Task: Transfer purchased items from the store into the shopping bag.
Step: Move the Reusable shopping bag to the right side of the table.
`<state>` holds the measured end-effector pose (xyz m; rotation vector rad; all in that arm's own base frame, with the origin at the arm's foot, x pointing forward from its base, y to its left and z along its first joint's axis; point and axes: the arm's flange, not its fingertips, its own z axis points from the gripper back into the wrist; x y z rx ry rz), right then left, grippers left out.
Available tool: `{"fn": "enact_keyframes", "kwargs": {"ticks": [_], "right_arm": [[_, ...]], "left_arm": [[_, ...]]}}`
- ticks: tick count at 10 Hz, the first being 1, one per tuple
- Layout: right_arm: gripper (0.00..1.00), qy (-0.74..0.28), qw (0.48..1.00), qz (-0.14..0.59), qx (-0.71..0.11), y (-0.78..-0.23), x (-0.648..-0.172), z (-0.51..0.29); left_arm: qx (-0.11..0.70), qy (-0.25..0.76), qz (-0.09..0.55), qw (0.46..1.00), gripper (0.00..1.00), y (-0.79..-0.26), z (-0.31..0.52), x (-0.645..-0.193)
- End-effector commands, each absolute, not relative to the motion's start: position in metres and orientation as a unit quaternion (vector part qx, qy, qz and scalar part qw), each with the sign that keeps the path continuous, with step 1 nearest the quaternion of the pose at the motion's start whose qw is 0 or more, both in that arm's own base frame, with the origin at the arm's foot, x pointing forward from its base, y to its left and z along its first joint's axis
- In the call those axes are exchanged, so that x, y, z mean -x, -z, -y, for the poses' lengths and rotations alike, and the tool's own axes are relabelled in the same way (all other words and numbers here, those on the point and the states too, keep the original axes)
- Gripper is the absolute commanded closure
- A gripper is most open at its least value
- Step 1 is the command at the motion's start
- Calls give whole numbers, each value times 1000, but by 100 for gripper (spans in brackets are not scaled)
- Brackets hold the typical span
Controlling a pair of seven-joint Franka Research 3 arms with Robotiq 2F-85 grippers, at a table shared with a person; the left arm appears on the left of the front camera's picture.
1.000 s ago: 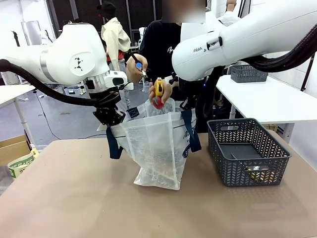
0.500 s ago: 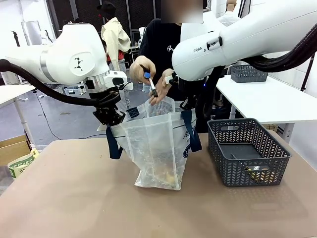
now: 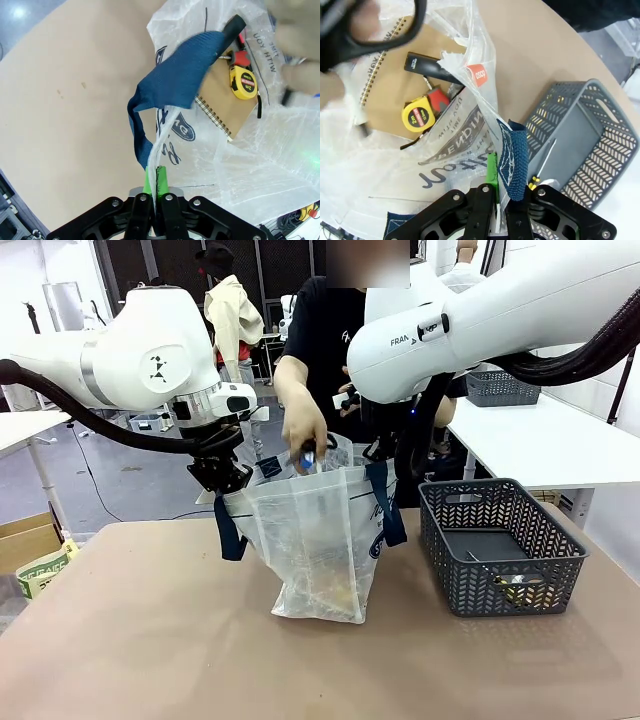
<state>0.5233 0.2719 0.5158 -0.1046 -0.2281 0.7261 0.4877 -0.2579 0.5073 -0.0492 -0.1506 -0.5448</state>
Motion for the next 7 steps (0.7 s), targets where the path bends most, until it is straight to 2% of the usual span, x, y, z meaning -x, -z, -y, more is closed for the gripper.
{"fn": "enact_keyframes", "kwargs": {"ticks": [1,7], "right_arm": [[100,-353,928,110,52,-514,-524,-270],[100,-353,928,110,52,-514,-524,-270]], "left_arm": [[24,267,73,961,100,-507,257,-487],[24,267,73,961,100,-507,257,-487]]}}
